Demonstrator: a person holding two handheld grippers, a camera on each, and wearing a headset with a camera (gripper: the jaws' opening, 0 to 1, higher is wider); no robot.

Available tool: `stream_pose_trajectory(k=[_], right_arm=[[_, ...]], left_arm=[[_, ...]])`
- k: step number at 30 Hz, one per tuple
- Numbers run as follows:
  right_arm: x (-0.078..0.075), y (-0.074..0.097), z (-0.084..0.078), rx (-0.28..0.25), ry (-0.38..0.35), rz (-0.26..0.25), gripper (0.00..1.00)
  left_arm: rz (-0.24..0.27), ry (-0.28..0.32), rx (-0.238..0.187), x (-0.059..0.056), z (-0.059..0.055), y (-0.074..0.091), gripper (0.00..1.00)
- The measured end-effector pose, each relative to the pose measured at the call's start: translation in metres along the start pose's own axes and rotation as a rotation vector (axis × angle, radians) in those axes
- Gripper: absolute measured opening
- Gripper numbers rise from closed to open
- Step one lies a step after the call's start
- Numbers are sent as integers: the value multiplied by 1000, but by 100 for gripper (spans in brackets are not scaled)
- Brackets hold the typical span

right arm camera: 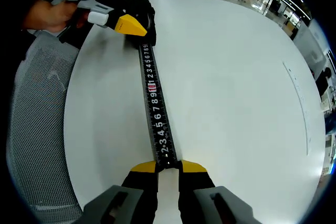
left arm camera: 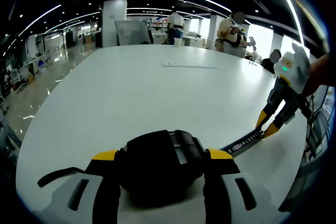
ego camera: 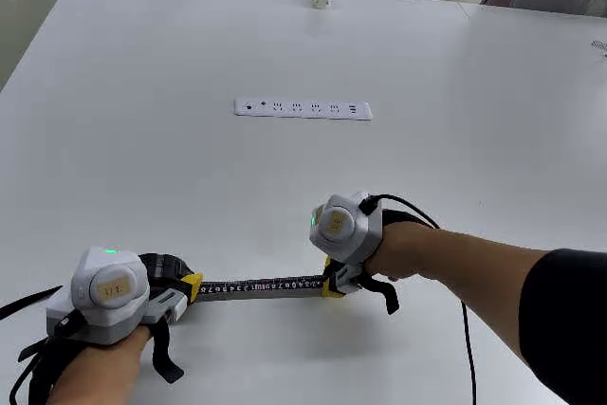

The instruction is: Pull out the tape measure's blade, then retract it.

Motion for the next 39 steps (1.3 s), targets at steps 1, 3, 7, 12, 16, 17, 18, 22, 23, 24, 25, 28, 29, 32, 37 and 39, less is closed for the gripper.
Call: stream_pose_trajectory(k=[1, 3, 7, 12, 16, 17, 18, 22, 23, 24, 25, 28, 29, 32, 37, 39], right_arm=[[0, 0, 0, 0, 1, 0, 10], [-1, 0, 1, 0, -1, -1, 10], [0, -1, 1, 0, -1, -2, 10], [0, -1, 2, 1, 3, -3, 10], [0, -2, 4, 1, 9, -3, 10], [0, -2, 4, 2, 8, -3, 10], [0, -2, 4, 4, 11, -2, 10], [1, -1, 6, 10, 19, -1, 10], [1, -1, 6, 11, 21, -1, 10], [1, -1, 6, 10, 23, -1, 10], [1, -1, 6, 10, 23, -1, 10], [1, -1, 7, 7, 22, -1, 10], [1, -1, 7, 6, 22, -2, 10], [1, -1, 8, 6, 28, -4, 10], [2, -2, 10, 4, 27, -4, 10], [1, -2, 10, 3, 25, -4, 10]], left_arm=[[0, 0, 0, 0, 0, 0, 60], [-1, 0, 0, 0, 0, 0, 60], [-1, 1, 2, 0, 0, 0, 60], [-2, 3, 3, 0, 0, -1, 60], [-3, 4, 5, 0, 0, -1, 60], [-4, 4, 6, 0, 0, -1, 60], [-4, 4, 7, 0, 0, -1, 59], [-4, 4, 6, 0, -1, 0, 59], [-4, 4, 7, -1, -1, 0, 59], [-4, 4, 7, -1, -1, 0, 59], [-5, 4, 6, -1, -1, 0, 59], [-7, 2, 6, -1, -1, 1, 59], [-7, 3, 7, -1, -1, 1, 59], [-7, 3, 8, -1, -1, 1, 59], [-7, 5, 8, -1, -1, 1, 59], [-8, 6, 10, -1, -1, 1, 59]])
Point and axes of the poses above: the centre of the closed fingertips' face, and the gripper's own axes: y roughly backward along the fingers, x roughly to its left, z roughly out of its top, the point moved 2 cm from there along y, roughly backward along the fingers, and after that the axes turned 9 degrees about -z, right-handed, at the moved point
